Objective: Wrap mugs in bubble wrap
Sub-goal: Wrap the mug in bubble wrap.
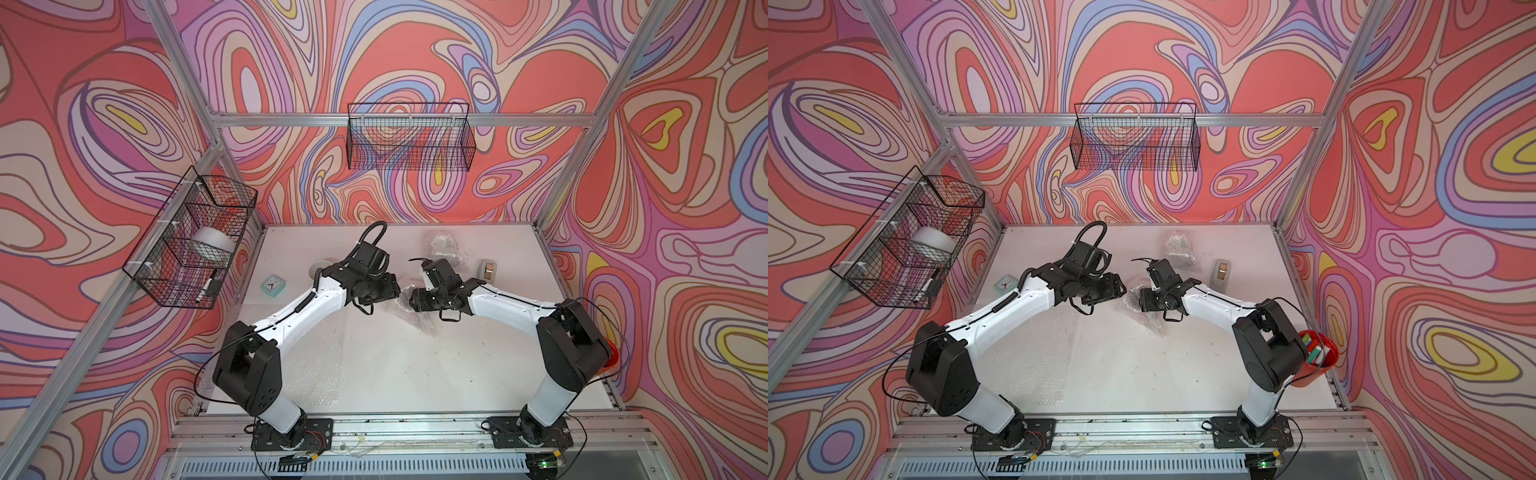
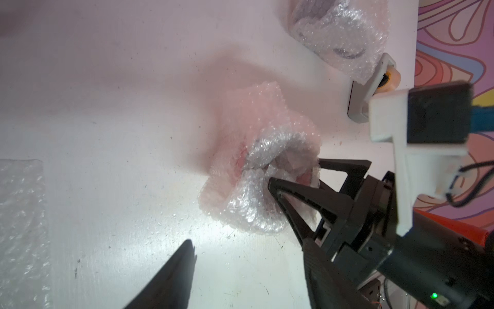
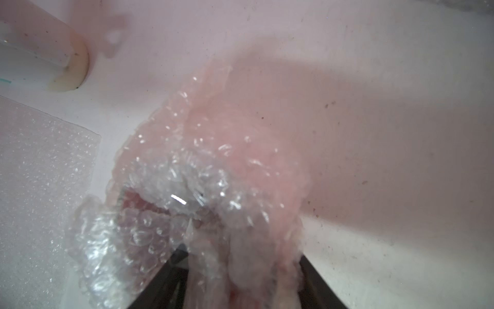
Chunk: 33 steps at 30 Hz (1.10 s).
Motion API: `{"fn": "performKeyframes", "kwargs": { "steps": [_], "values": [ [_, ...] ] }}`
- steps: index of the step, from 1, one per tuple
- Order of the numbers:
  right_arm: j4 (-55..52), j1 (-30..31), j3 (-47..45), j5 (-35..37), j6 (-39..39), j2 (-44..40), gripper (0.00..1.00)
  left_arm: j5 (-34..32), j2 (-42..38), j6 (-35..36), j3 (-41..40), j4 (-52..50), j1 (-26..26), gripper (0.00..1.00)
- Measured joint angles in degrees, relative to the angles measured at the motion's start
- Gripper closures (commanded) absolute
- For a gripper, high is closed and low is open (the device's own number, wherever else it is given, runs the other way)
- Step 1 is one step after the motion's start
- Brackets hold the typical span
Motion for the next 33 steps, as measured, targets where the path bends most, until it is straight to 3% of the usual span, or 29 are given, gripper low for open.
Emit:
{"fn": "performKeyframes", "kwargs": {
  "steps": [14, 20, 28, 33],
  "values": [
    [-0.2, 0.0, 0.0, -0.1, -0.4, 0.0, 0.45, 4.7, 6.1, 2.3, -1.2, 5.0, 1.9, 0.44],
    [-0.1, 0.0, 0.0, -0.1, -0.6, 0.0, 0.47, 6.2, 8.8, 2.5, -0.6, 6.3, 1.9, 0.62],
    [-0.1, 0.0, 0.0, 0.0, -0.8, 0.0, 0.48, 8.3, 8.9, 2.5, -0.6, 7.9, 1.9, 1.00],
    [-0.1, -0.1, 0.7, -0.2, -1.0, 1.2, 0.49, 8.8, 8.9, 2.6, -0.5, 7.9, 1.4, 1.00]
  ]
}}
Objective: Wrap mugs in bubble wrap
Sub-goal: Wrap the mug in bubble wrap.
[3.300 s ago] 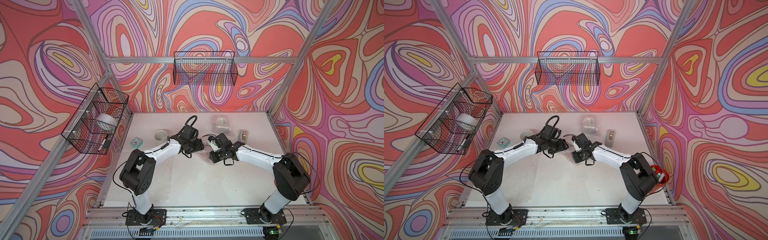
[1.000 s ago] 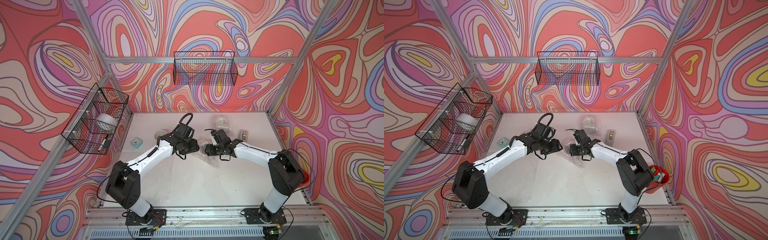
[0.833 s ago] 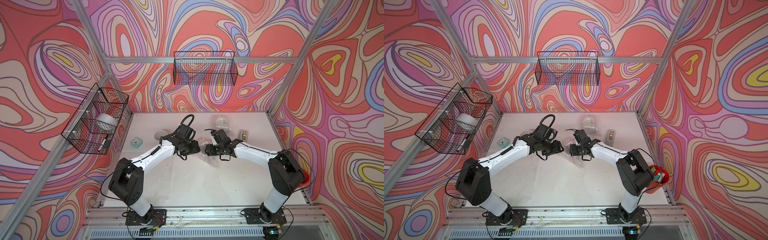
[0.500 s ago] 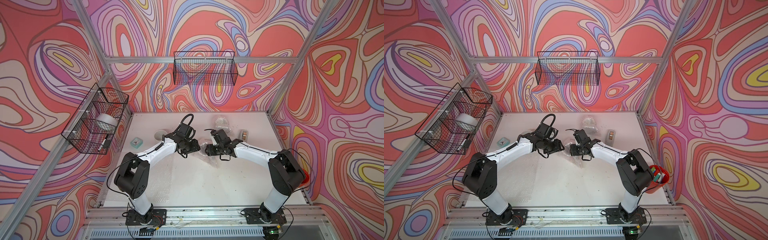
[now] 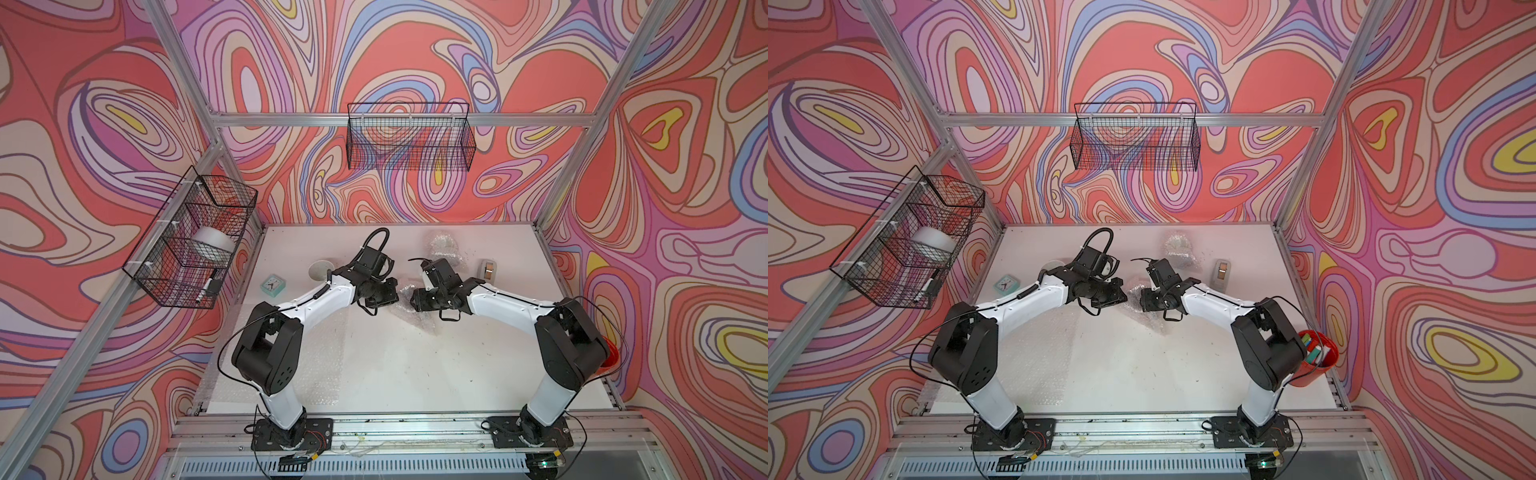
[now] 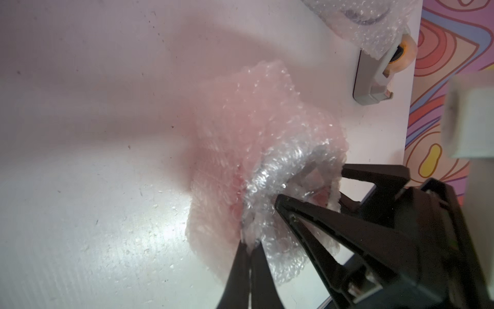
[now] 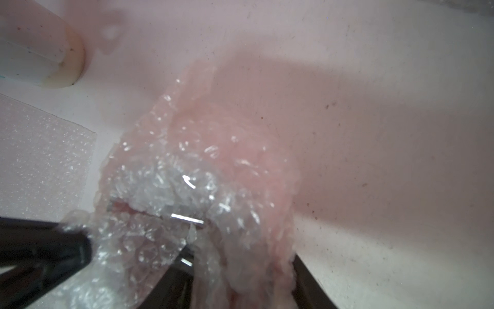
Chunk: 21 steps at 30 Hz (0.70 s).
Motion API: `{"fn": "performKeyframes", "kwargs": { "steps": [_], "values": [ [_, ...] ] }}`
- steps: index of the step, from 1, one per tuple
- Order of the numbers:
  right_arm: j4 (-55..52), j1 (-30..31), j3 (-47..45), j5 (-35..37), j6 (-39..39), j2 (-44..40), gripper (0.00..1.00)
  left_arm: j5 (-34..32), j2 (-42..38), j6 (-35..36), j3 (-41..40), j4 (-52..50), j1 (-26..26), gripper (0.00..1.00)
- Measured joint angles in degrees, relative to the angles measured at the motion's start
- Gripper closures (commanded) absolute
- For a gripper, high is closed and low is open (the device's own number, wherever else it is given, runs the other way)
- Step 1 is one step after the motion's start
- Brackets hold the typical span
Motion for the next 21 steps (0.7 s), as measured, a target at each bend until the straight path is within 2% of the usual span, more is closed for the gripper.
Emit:
{"fn": "performKeyframes", "kwargs": {
  "steps": [11, 21],
  "values": [
    [-0.3, -0.5, 0.3, -0.1, -0.9, 1.4, 0.50, 2.9, 2.3, -0.1, 3.0, -0.1, -2.3, 1.00],
    [-0.1, -0.8, 0.5, -0.8, -1.3, 1.3, 0.48, 1.6, 6.0, -0.4, 7.8, -5.1, -2.3, 1.00]
  ]
}}
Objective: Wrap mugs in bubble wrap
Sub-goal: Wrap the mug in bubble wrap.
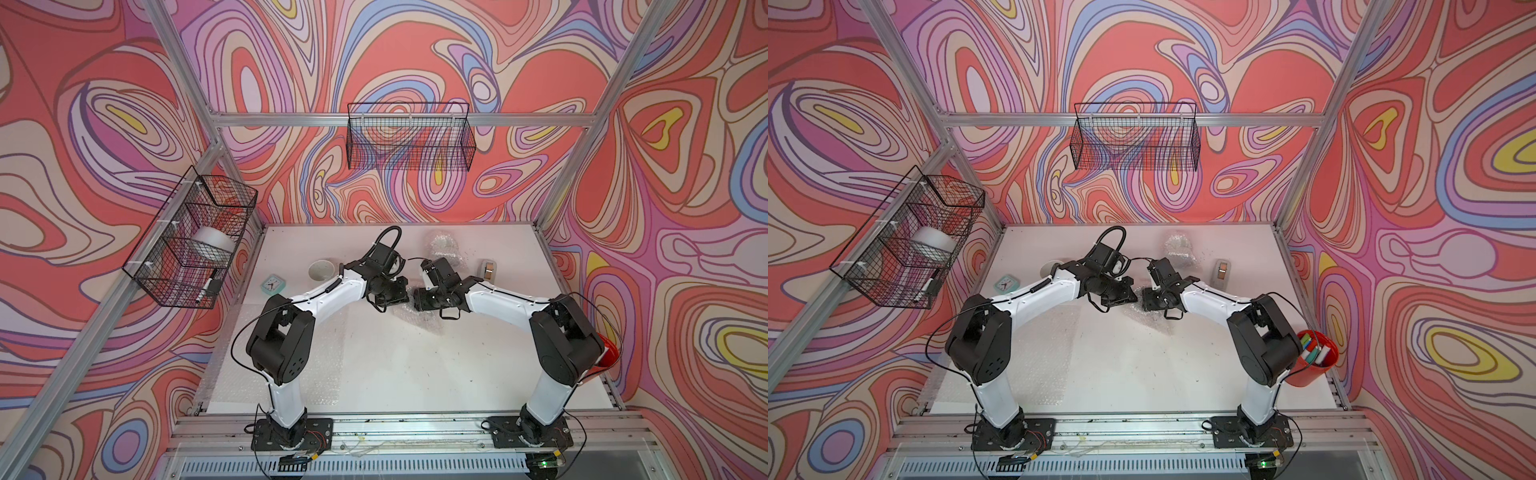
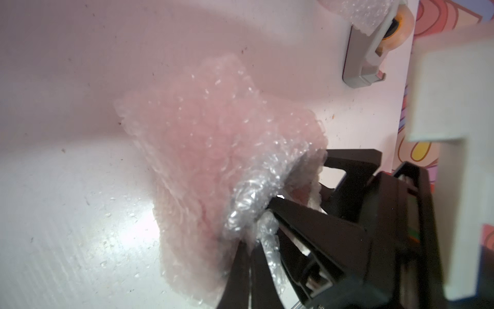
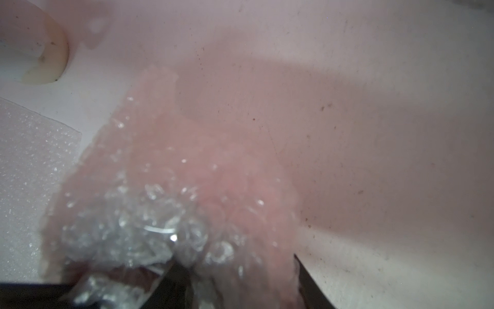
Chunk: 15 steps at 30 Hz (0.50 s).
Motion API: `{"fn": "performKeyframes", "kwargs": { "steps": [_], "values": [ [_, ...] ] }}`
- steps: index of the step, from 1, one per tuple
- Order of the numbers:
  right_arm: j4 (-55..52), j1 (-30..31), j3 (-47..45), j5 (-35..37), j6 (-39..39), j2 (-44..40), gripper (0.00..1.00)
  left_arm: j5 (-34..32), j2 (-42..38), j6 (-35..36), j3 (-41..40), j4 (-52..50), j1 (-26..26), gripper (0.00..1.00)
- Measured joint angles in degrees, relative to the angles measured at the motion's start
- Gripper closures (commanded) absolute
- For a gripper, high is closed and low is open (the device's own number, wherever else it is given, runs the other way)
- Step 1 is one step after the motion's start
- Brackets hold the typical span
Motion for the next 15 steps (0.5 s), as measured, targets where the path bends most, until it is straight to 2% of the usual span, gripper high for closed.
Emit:
{"fn": "performKeyframes", "kwargs": {
  "steps": [9, 15],
  "values": [
    [-2.6, 0.1, -0.5, -0.5, -0.2, -5.7, 0.43, -2.6, 1.4, 0.0, 1.5, -2.4, 0.0, 1.00],
    [-3.0, 0.5, -0.5, -1.2, -0.5, -8.0, 0.36, -2.8, 1.8, 0.0, 2.4, -2.8, -0.2, 1.00]
  ]
}}
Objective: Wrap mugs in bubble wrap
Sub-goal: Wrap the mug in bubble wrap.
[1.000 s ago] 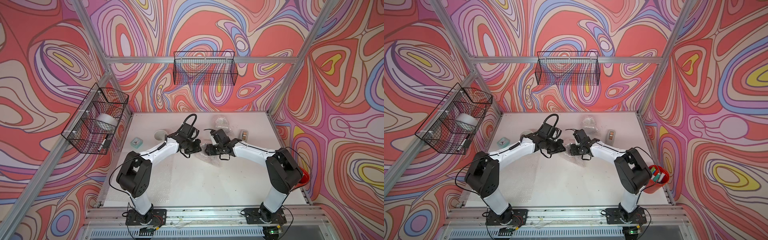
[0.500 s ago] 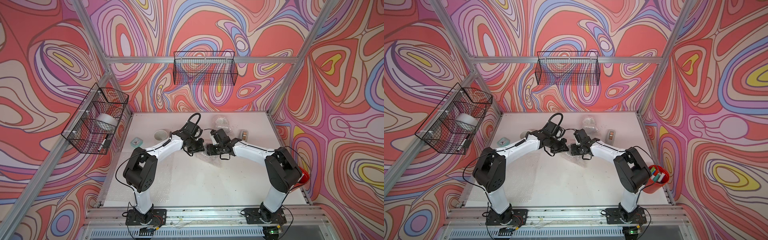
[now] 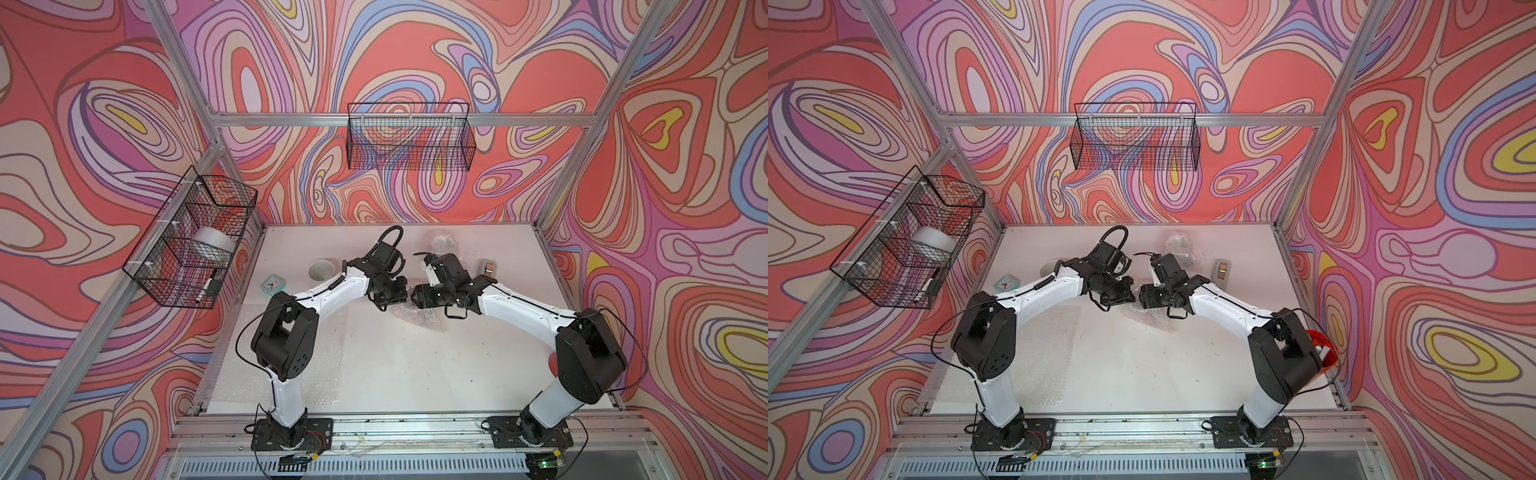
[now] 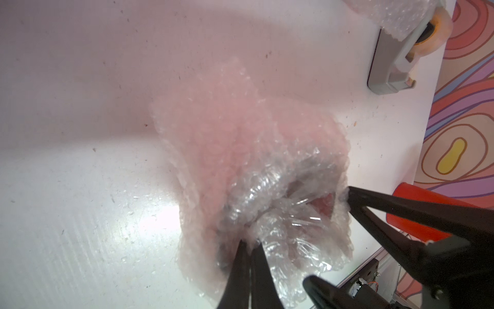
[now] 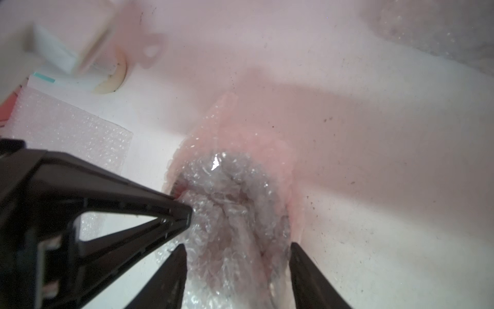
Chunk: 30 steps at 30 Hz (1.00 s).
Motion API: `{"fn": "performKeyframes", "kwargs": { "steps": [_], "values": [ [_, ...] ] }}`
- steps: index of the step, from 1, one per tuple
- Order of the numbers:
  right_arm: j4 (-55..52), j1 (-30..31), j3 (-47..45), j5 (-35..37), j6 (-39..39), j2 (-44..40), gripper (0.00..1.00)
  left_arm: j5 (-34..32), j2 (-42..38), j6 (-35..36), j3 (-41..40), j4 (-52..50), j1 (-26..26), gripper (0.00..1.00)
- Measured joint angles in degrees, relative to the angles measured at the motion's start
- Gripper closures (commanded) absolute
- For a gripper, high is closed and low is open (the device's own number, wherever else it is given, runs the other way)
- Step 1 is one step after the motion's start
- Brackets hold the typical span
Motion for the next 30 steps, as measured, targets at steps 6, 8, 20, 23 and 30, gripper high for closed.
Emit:
{"fn": "performKeyframes", "kwargs": {
  "steps": [6, 8, 20, 23, 30],
  "values": [
    [0.3, -0.1, 0.1, -0.5, -0.3, 1.0, 0.36, 0.0, 0.2, 0.0, 0.4, -0.4, 0.0, 1.00],
    [0.3, -0.1, 0.5, -0.4, -0.4, 2.4, 0.36, 0.0, 0.3, 0.0, 0.5, -0.5, 0.0, 1.00],
    [3.4, -0.6, 2.3, -0.7, -1.2, 8.2, 0.40, 0.0, 0.7, -0.3, 0.5, -0.5, 0.0, 1.00],
    [3.4, -0.7, 2.8, -0.4, -1.1, 8.9, 0.42, 0.0, 0.7, -0.7, 0.5, -0.5, 0.0, 0.99],
    [1.8, -0.3, 3.8, 1.3, -0.1, 9.4, 0.42, -3.2, -1.6, -1.7, 0.5, -0.4, 0.1, 0.66]
  ]
}}
